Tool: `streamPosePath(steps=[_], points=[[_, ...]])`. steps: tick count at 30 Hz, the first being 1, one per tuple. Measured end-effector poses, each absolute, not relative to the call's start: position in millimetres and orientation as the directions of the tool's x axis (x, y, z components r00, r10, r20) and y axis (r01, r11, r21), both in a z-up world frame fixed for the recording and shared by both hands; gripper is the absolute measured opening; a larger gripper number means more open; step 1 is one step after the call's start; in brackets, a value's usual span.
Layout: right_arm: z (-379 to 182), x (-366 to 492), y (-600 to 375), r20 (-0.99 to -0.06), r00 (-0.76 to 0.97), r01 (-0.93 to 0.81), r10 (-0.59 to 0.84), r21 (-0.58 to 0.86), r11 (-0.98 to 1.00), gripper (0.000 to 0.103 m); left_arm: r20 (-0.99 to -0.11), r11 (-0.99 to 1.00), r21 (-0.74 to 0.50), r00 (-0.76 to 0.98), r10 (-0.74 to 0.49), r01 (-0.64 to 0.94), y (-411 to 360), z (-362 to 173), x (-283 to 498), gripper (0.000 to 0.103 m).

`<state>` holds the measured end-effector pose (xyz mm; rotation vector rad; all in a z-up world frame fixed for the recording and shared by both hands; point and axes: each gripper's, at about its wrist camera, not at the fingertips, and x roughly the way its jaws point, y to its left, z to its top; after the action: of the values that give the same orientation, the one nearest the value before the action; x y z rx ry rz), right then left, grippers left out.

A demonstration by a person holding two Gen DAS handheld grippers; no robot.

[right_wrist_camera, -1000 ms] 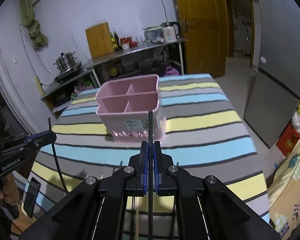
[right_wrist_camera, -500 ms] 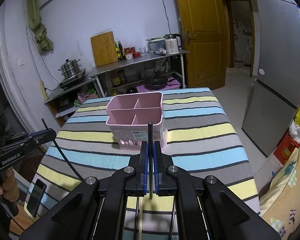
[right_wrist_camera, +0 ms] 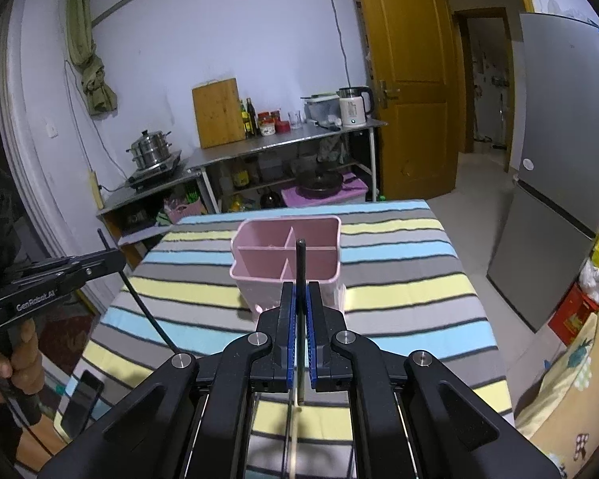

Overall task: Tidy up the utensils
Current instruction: 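Lift the left tool's chopstick over the pink basket while the right tool carries its own, then open the left tool to drop its chopstick into the basket while the right tool releases too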

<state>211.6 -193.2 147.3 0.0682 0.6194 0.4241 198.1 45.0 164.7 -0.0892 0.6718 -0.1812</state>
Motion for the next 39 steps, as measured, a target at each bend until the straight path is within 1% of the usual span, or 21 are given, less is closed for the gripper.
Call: streamPosePath(steps=[14,20,28,33,36,39], points=[[192.8,255.6,-172.6,-0.436,0.776,-0.373,0.455,0.263,0.89,0.004,-0.504,0.975,-0.165,0.837,-0.213,0.149,38.8,221.5,247.8,0.005],[202.9,276.9,-165.7,-0.394,0.798,-0.369,0.456,0.279,0.886,0.004,-0.481,0.976,-0.171,0.854,-0.2,0.132,45.0,221.5,271.6,0.005],[196.8,304.9,-152.3,-0.393,0.799,-0.364,0.455,0.286,0.886,0.004,-0.479,0.971,-0.21,0.854,-0.202,0.112,56.9,215.4,300.9,0.005],[179.1,315.6,-149.7,-0.42,0.787,-0.356,0.452,0.29,0.888,0.004,-0.478,0.968,-0.227,0.853,-0.209,0.11,61.7,217.0,310.2,0.005],[171.0,319.3,-148.1,-0.436,0.778,-0.355,0.452,0.289,0.889,0.004,-0.454,0.954,-0.277,0.859,-0.236,0.115,70.7,225.4,312.1,0.005],[164.5,324.4,-149.9,-0.446,0.773,-0.342,0.451,0.305,0.889,0.004,-0.466,0.965,-0.231,0.857,-0.218,0.12,64.3,220.1,315.0,0.005]])
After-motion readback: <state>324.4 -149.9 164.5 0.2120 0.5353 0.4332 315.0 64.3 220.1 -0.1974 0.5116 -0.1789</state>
